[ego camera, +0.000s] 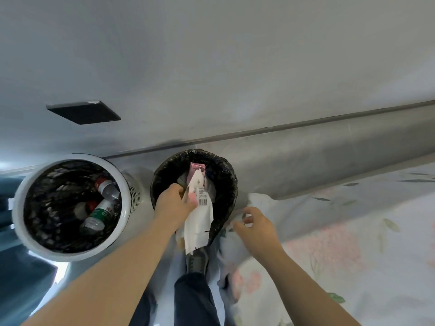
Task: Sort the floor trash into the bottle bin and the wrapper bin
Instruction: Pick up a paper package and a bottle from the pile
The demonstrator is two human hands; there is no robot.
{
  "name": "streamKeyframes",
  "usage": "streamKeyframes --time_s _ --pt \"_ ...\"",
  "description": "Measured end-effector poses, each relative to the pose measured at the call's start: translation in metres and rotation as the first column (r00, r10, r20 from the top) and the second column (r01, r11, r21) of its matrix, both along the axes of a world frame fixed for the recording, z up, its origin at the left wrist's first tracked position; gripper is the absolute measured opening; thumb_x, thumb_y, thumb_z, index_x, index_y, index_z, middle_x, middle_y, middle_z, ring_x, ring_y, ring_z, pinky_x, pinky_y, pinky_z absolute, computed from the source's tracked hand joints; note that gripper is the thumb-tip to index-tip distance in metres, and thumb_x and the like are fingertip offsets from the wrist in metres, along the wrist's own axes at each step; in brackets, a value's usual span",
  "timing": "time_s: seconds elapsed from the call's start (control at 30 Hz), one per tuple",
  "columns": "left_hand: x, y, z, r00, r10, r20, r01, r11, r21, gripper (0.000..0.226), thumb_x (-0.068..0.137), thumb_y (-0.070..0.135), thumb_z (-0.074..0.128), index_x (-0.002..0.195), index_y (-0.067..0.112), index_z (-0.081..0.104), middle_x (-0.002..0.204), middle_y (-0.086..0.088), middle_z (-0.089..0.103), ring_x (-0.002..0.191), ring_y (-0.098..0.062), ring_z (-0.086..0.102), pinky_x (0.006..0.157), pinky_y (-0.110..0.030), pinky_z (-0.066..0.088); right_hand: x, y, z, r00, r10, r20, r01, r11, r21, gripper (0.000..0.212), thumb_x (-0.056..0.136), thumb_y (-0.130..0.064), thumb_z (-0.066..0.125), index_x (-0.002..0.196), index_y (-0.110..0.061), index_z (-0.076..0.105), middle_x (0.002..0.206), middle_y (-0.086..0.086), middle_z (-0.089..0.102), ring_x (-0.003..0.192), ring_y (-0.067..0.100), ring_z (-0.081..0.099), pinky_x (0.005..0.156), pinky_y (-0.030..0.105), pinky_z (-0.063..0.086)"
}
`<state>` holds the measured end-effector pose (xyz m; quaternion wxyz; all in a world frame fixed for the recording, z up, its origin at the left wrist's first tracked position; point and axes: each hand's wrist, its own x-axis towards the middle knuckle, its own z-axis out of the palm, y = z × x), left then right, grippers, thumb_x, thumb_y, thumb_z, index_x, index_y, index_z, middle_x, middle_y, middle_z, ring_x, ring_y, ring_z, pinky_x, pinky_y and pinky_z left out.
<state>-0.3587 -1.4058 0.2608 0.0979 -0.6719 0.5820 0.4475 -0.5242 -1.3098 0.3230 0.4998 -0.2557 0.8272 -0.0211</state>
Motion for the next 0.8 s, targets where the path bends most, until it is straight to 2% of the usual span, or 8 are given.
streamKeyframes --time_s 0.07,0.13,0.27,0.37,0.43,0.5,0.6,0.8 --pt "-0.005 0.000 -0.005 1.000 0.003 0.008 -0.003 1.000 -0.004 0.049 0.082 0.033 0.072 0.119 0.009 0.050 0.108 -0.005 0.060 0.097 -0.023 0.057 0.073 -0.032 0.047 -0.005 0.001 -0.004 1.000 -0.006 0.009 0.006 1.000 -0.001 0.045 0.091 -0.025 0.056 0.133 -0.014 0.047 0.121 0.005 0.059 0.107 0.025 0.057 0.087 0.034 0.046" --pt "-0.008 0.001 -0.008 1.000 -0.007 0.019 0.007 1.000 -0.004 0.053 0.081 0.032 0.072 0.124 0.009 0.050 0.114 -0.006 0.059 0.103 -0.024 0.057 0.078 -0.033 0.046 -0.008 0.002 -0.006 1.000 -0.015 0.011 0.015 1.000 -0.006 0.047 0.090 -0.026 0.056 0.135 -0.015 0.045 0.123 0.004 0.058 0.109 0.025 0.056 0.088 0.033 0.045" --pt "-0.009 0.003 -0.008 1.000 -0.012 0.014 0.011 1.000 0.023 0.049 0.081 0.027 0.072 0.122 0.009 0.052 0.115 -0.007 0.060 0.104 -0.024 0.057 0.080 -0.029 0.043 -0.009 0.000 -0.006 1.000 -0.004 0.013 0.004 1.000 -0.018 0.049 0.091 -0.025 0.056 0.137 -0.015 0.044 0.126 0.006 0.058 0.111 0.025 0.055 0.089 0.032 0.045" --pt "-0.004 0.006 -0.002 0.999 -0.041 0.007 0.041 0.999 0.024 0.046 0.081 0.025 0.072 0.121 0.010 0.054 0.113 -0.006 0.061 0.101 -0.021 0.058 0.077 -0.026 0.042 -0.005 -0.004 -0.003 1.000 0.014 0.012 -0.013 0.999 -0.037 0.044 0.092 -0.024 0.056 0.133 -0.014 0.047 0.116 0.004 0.058 0.103 0.022 0.054 0.081 0.026 0.040" --pt "-0.001 0.007 0.007 0.996 -0.093 0.007 0.093 0.996 0.010 0.044 0.082 0.024 0.070 0.120 0.012 0.055 0.109 -0.004 0.062 0.098 -0.020 0.058 0.076 -0.026 0.043 -0.002 -0.008 0.001 0.999 0.044 0.002 -0.043 0.998 -0.051 0.045 0.092 -0.023 0.056 0.134 -0.013 0.046 0.113 0.002 0.057 0.100 0.021 0.053 0.078 0.024 0.037" --pt "0.003 0.008 0.022 0.986 -0.167 0.016 0.167 0.986 -0.014 0.039 0.083 0.023 0.068 0.118 0.012 0.056 0.107 -0.003 0.063 0.097 -0.020 0.059 0.076 -0.027 0.045 0.003 -0.011 0.008 0.996 0.083 -0.007 -0.084 0.995 -0.061 0.049 0.091 -0.024 0.055 0.138 -0.013 0.044 0.119 0.004 0.060 0.101 0.021 0.055 0.077 0.023 0.038" --pt "0.013 0.008 0.047 0.967 -0.254 0.003 0.254 0.966 -0.040 0.036 0.085 0.023 0.065 0.117 0.014 0.055 0.110 -0.003 0.062 0.099 -0.020 0.058 0.082 -0.031 0.050 0.011 -0.019 0.024 0.987 0.160 -0.032 -0.162 0.983 -0.085 0.050 0.091 -0.023 0.055 0.138 -0.013 0.044 0.116 0.006 0.061 0.094 0.021 0.058 0.073 0.026 0.042" --pt "0.044 0.001 0.115 0.901 -0.433 0.032 0.434 0.898 -0.070 0.029 0.087 0.025 0.060 0.114 0.015 0.053 0.110 -0.001 0.056 0.097 -0.019 0.057 0.081 -0.031 0.049 0.031 -0.031 0.076 0.944 0.310 -0.113 -0.323 0.939 -0.120 0.052 0.092 -0.022 0.054 0.141 -0.016 0.040 0.122 0.008 0.057 0.105 0.024 0.057 0.081 0.029 0.044"
